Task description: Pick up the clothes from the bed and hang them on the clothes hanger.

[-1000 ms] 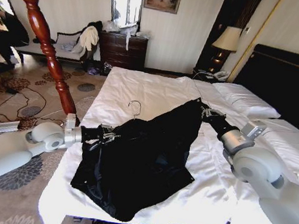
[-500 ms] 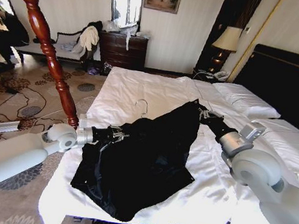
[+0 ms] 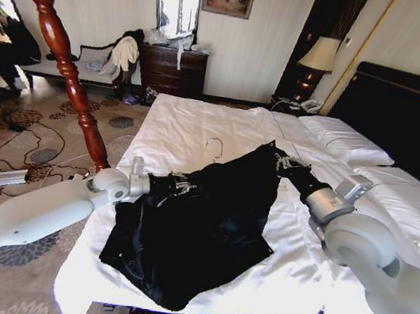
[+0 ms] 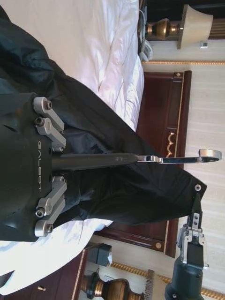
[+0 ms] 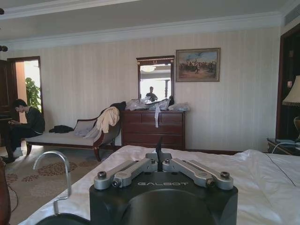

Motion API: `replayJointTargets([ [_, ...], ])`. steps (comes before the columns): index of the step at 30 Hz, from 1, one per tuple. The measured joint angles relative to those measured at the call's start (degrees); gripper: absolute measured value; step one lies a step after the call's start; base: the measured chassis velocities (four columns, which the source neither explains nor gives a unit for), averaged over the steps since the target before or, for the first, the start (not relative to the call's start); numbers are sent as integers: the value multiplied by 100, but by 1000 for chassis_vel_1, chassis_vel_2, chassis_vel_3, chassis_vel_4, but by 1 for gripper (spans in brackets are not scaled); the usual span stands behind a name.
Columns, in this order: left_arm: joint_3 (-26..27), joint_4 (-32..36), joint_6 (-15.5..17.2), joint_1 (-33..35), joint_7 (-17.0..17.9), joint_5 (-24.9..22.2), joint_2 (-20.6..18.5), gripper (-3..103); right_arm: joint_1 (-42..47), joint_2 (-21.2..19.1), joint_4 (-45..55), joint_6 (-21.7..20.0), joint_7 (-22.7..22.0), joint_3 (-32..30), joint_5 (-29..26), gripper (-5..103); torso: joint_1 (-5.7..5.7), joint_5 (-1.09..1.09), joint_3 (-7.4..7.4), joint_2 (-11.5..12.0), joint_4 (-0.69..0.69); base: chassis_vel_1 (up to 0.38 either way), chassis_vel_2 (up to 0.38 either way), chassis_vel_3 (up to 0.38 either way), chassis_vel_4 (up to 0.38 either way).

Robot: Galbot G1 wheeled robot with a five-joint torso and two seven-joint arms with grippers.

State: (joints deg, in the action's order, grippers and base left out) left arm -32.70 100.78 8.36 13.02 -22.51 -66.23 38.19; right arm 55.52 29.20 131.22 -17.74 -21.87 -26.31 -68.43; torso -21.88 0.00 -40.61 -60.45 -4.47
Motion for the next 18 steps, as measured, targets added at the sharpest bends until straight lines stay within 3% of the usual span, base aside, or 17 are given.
replayJointTargets([
  [10,-72,-541,55,-463,611,111,612,16,-124,-5,182,-28,-107,-16,-358,0,-1,1,0,0,-1,0,0,0,0],
  [18,133,-543,80,-597,866,124,423,16,-124,-34,205,-32,-120,-93,-391,0,0,0,0,0,1,0,0,0,0],
])
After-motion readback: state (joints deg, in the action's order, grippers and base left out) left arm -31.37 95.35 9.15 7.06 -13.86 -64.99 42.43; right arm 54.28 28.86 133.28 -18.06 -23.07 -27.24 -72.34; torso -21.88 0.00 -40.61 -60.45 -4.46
